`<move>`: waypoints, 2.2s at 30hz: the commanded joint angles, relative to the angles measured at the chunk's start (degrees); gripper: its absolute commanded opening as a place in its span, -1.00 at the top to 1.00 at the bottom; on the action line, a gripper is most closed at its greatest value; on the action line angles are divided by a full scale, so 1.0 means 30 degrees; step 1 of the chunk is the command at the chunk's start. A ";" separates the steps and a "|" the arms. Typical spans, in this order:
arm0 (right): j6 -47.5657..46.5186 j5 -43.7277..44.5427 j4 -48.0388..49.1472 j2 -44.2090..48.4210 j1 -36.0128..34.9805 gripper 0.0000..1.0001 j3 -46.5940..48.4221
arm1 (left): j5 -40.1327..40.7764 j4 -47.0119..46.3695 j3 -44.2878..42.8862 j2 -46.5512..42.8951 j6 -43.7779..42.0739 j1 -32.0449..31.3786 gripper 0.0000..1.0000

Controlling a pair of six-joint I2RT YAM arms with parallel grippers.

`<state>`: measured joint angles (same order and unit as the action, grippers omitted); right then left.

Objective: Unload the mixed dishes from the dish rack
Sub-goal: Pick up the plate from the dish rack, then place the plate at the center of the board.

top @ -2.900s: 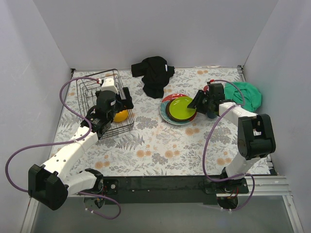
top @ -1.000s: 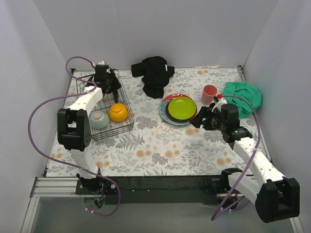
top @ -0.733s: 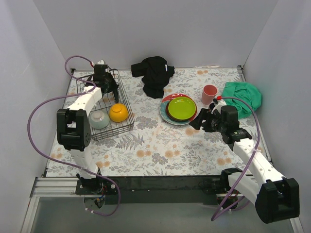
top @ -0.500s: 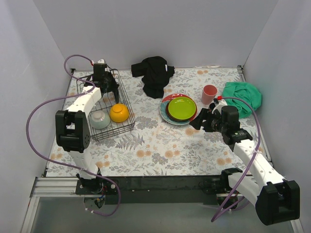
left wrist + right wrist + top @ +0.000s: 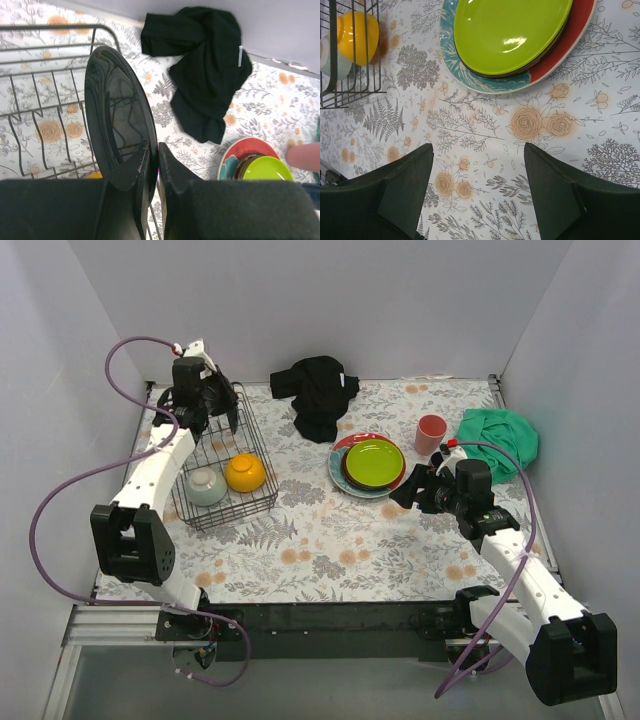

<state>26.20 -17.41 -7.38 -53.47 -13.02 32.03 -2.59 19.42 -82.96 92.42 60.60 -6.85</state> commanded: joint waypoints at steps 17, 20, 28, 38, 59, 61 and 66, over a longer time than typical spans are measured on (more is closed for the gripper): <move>0.1638 -0.1140 0.0789 0.0920 -0.0056 -0.62 -0.0013 | 0.3878 -0.0467 0.5940 -0.6958 -0.9590 -1.2446 1.00; 0.1961 -0.1374 0.0818 0.0978 -0.0056 -0.62 0.0045 | 0.5868 -0.0702 0.7139 -0.6989 -1.1230 -1.4849 1.00; 0.3191 -0.1872 0.0964 0.1388 -0.0056 -0.62 0.0163 | 1.0057 -0.1639 0.9048 -0.5791 -1.3635 -1.9681 1.00; 0.4597 -0.3805 0.1931 0.0598 -0.0056 -0.61 -0.0013 | 1.2786 -0.3571 0.9050 -0.2626 -1.5686 -2.2822 1.00; 0.4569 -0.4276 0.3483 -0.3122 -0.1637 -0.16 -0.1419 | 1.3754 -0.6356 0.7291 0.1448 -1.8207 -2.5167 1.00; 0.4540 -0.4158 0.3455 -0.3153 -0.1667 0.10 -0.1361 | 1.3812 -0.6356 0.7437 0.1478 -1.8091 -2.5225 1.00; 0.4481 -0.3661 0.3280 -0.2801 -0.1697 0.81 -0.1215 | 1.4281 -0.7468 0.7994 0.1128 -1.7886 -2.5196 0.90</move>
<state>42.44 -30.06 0.69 -62.96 -17.76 28.18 37.39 1.58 -59.05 97.08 7.40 -82.28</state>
